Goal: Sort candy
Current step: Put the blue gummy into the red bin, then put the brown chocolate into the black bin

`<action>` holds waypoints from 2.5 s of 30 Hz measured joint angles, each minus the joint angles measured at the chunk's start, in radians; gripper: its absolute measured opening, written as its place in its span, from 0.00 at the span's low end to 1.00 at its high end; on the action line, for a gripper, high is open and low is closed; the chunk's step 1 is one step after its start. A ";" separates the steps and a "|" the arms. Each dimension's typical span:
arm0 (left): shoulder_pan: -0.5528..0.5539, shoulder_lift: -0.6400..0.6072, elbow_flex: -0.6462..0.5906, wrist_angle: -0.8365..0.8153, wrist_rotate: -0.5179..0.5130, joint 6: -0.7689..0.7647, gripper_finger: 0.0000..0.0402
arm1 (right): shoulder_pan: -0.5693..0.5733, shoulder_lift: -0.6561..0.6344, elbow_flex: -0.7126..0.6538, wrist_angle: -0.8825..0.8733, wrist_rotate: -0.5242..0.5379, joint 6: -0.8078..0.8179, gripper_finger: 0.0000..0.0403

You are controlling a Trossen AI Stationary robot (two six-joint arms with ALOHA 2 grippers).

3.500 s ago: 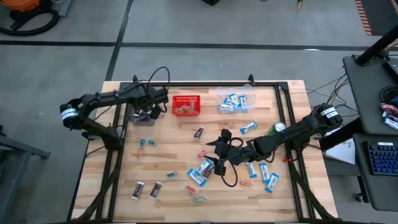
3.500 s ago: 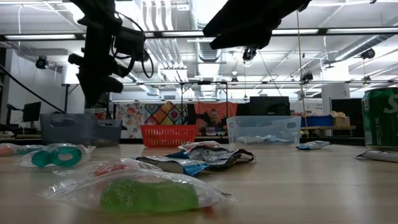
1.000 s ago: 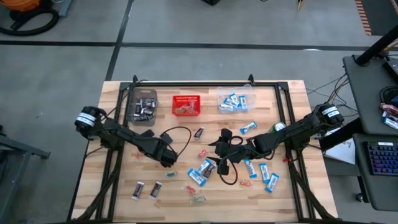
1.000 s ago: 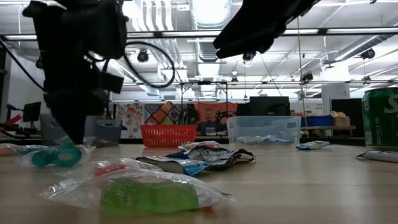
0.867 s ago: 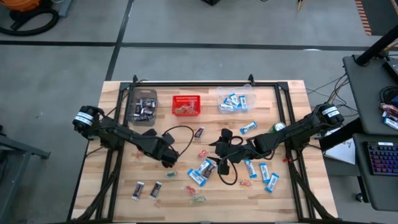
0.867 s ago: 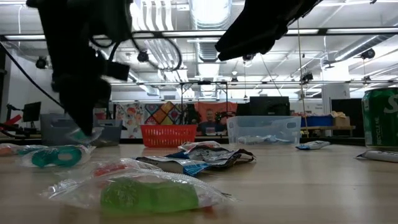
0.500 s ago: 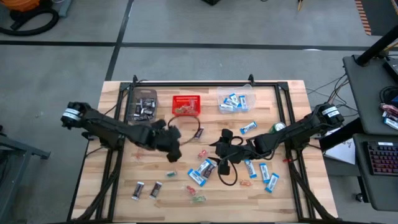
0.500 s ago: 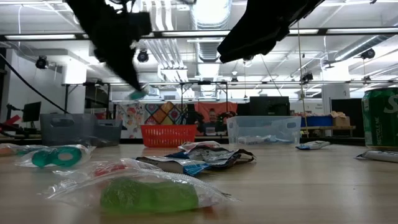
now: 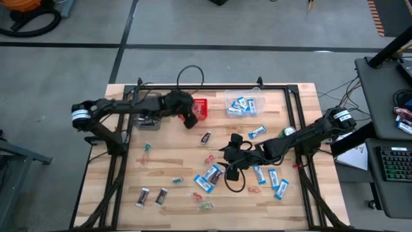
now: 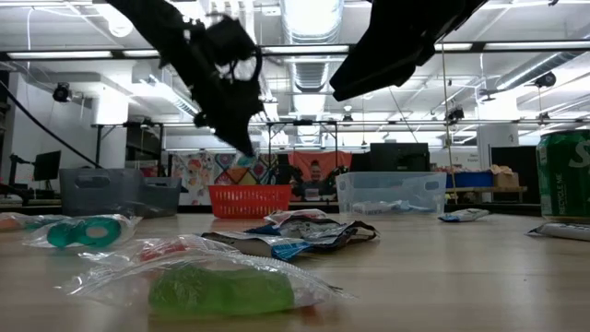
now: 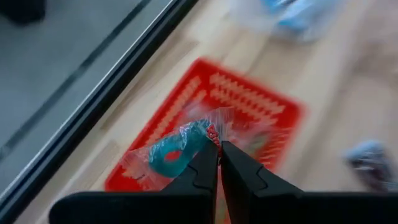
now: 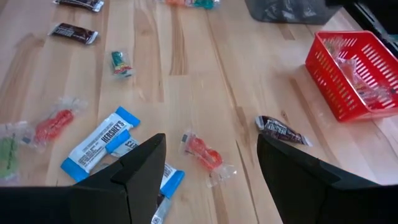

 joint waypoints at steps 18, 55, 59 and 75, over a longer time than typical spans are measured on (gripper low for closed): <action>0.046 0.049 0.000 -0.044 0.030 -0.050 0.24 | 0.000 -0.002 0.000 -0.074 -0.053 0.239 0.61; -0.488 0.018 -0.038 0.173 -0.037 -0.085 0.25 | 0.236 -0.002 0.000 -0.666 -0.527 1.159 0.61; -0.488 0.027 -0.120 0.352 -0.040 -0.061 0.29 | 0.237 -0.002 0.000 -0.666 -0.442 1.143 0.61; -0.484 0.320 -0.323 0.926 -0.213 -0.017 0.52 | 0.235 -0.002 0.000 -0.647 -0.224 1.043 0.61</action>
